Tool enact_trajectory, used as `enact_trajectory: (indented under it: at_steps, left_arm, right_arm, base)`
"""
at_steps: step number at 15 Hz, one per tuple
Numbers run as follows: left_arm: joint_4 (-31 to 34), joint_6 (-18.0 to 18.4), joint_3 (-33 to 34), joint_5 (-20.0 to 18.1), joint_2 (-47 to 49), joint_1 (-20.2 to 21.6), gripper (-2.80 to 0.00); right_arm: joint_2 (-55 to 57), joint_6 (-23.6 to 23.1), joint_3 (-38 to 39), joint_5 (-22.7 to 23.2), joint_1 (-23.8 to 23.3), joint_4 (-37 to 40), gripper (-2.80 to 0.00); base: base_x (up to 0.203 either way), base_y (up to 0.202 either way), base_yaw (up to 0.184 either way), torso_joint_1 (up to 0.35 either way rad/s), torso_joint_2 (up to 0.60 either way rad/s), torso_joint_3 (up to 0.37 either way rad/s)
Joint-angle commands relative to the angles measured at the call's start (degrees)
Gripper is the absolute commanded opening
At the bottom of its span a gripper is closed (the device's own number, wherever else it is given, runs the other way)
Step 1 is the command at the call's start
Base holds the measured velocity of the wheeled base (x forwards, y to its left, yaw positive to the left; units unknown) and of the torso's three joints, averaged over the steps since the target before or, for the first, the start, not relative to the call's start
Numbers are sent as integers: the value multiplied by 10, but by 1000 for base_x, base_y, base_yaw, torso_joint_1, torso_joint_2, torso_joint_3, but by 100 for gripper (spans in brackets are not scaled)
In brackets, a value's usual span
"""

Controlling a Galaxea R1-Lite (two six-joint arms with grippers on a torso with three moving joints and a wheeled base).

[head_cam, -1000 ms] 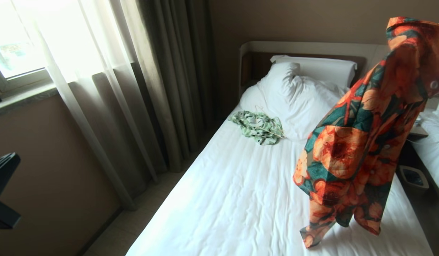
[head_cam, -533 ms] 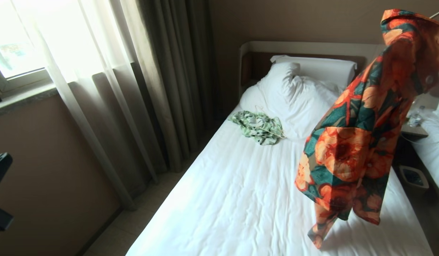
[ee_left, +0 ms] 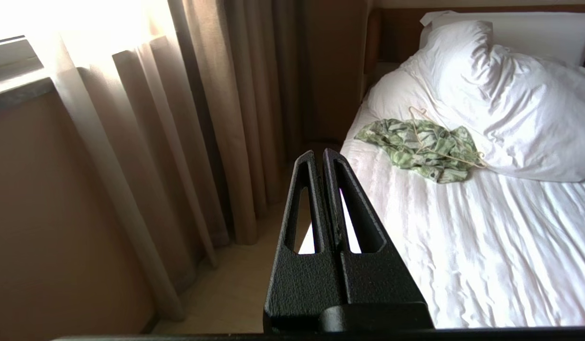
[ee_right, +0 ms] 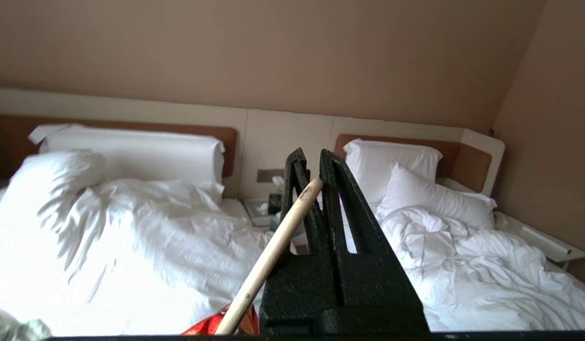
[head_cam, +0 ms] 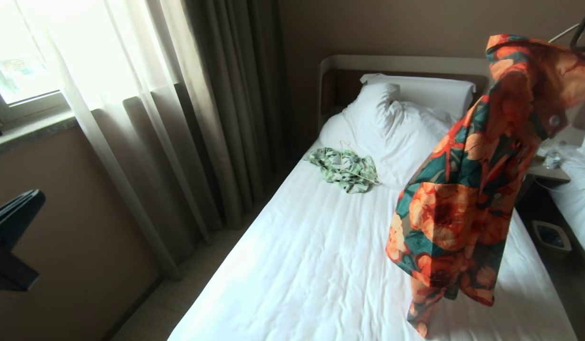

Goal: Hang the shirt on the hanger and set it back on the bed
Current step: Take the clothes hanger out of the clothes

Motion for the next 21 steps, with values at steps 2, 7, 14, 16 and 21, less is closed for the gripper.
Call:
enact_trajectory:
  at_steps: [2, 7, 14, 16, 21]
  left_arm:
    - [1, 1, -48, -1, 69, -31, -280]
    - [4, 2, -122, 11, 203, -186, -280]
    - [45, 35, -345, 83, 439, -384, -280]
    - [50, 39, -401, 85, 495, -396, -280]
    - [51, 69, -519, 95, 625, -436, 0]
  right_arm:
    - [8, 0, 1, -2, 24, 45, -280]
    - [39, -3, -1, -1, 47, 53, -280]
    - [64, 2, 1, -2, 48, 52, -280]
    - [78, 22, 3, -2, 48, 58, -280]
    - [102, 25, 5, -2, 48, 56, -280]
  base:
    - [0, 0, 0, 0, 0, 0]
    - [0, 0, 0, 0, 0, 0]
    - [0, 0, 0, 0, 0, 0]
    - [0, 0, 0, 0, 0, 0]
    - [0, 0, 0, 0, 0, 0]
